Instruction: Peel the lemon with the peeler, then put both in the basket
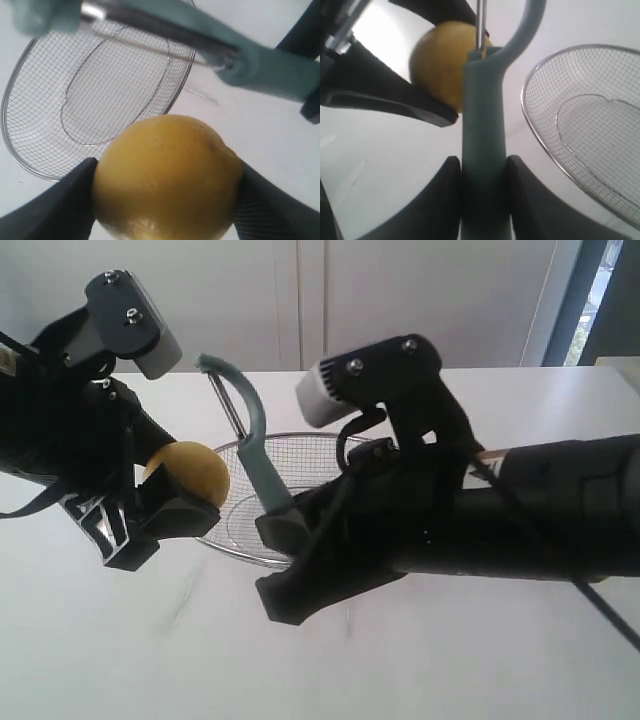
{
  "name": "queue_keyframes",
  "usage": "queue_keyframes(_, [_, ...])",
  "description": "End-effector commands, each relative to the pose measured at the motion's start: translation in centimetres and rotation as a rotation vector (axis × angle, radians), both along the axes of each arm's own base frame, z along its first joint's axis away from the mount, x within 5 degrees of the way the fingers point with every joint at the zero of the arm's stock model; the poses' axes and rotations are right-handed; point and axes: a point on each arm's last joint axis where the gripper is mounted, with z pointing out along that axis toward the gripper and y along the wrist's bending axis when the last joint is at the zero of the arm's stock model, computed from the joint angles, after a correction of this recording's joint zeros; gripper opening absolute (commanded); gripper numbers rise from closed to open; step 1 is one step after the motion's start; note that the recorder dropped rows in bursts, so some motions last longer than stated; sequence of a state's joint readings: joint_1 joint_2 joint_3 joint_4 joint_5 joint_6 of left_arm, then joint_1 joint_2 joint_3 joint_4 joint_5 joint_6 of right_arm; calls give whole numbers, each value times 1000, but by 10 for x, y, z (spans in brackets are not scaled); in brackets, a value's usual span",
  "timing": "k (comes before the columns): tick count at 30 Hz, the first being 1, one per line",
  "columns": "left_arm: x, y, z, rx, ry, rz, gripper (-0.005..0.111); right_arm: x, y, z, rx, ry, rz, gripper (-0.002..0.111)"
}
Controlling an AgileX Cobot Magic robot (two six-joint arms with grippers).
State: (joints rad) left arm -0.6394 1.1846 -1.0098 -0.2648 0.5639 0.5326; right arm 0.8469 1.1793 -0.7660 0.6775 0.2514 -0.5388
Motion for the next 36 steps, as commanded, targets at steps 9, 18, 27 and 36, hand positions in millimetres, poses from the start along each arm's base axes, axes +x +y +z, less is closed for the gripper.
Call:
queue_keyframes(9, [-2,1,1,-10,9,6,0,-16,-17,21,59,-60,14,0])
queue_keyframes(18, [-2,1,1,-10,9,6,0,-15,-20,10,50,-72,-18,0])
queue_keyframes(27, [-2,1,1,-10,9,6,0,0,-8,-10,-1,-41,-45,0])
queue_keyframes(36, [-2,1,1,-10,9,6,0,21,6,-37,-58,-38,-105,0])
